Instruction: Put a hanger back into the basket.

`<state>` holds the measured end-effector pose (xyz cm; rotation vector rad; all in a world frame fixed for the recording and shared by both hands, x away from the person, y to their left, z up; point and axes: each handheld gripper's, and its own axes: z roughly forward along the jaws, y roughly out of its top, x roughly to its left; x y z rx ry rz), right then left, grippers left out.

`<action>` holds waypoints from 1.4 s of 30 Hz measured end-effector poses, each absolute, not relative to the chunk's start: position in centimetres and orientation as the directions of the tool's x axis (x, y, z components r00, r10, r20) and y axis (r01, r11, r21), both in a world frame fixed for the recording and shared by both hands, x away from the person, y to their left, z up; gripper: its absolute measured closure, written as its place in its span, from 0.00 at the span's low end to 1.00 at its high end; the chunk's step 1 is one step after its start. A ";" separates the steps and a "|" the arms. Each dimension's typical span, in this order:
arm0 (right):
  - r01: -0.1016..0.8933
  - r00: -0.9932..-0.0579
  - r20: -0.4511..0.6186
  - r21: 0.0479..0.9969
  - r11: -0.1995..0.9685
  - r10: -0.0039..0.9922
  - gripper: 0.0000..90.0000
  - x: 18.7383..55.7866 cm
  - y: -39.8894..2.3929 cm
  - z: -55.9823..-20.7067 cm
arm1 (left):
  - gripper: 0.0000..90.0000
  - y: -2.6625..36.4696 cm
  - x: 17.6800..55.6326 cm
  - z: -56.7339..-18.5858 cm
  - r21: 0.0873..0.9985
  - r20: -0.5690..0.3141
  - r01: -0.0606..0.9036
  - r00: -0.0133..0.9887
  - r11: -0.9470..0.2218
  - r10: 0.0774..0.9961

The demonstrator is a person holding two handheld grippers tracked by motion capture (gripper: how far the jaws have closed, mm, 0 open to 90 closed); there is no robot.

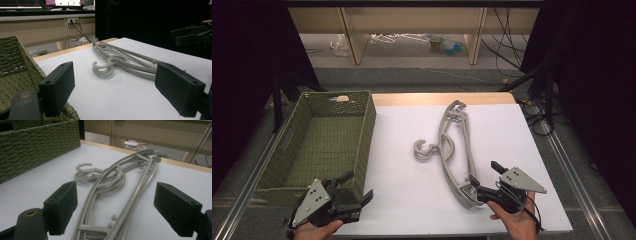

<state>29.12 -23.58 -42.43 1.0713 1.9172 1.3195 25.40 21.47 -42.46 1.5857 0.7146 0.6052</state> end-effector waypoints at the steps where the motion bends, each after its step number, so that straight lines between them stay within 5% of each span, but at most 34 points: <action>1: 0.292 -0.516 -0.021 0.935 0.199 0.856 0.22 29.1 -23.6 -42.4 | 0.18 21.5 25.4 -42.5 0.991 -0.015 0.107 0.672 -0.077 0.740; 18: 0.378 -0.533 -0.059 0.876 0.300 0.844 0.26 30.6 -21.8 -42.3 | 0.17 21.2 25.4 -42.5 0.990 -0.008 0.108 0.677 -0.089 0.736; 42: 0.577 -0.652 -0.081 0.592 0.563 0.754 0.40 37.4 -15.0 -45.1 | 0.18 20.7 25.4 -42.6 0.991 0.001 0.097 0.692 -0.095 0.722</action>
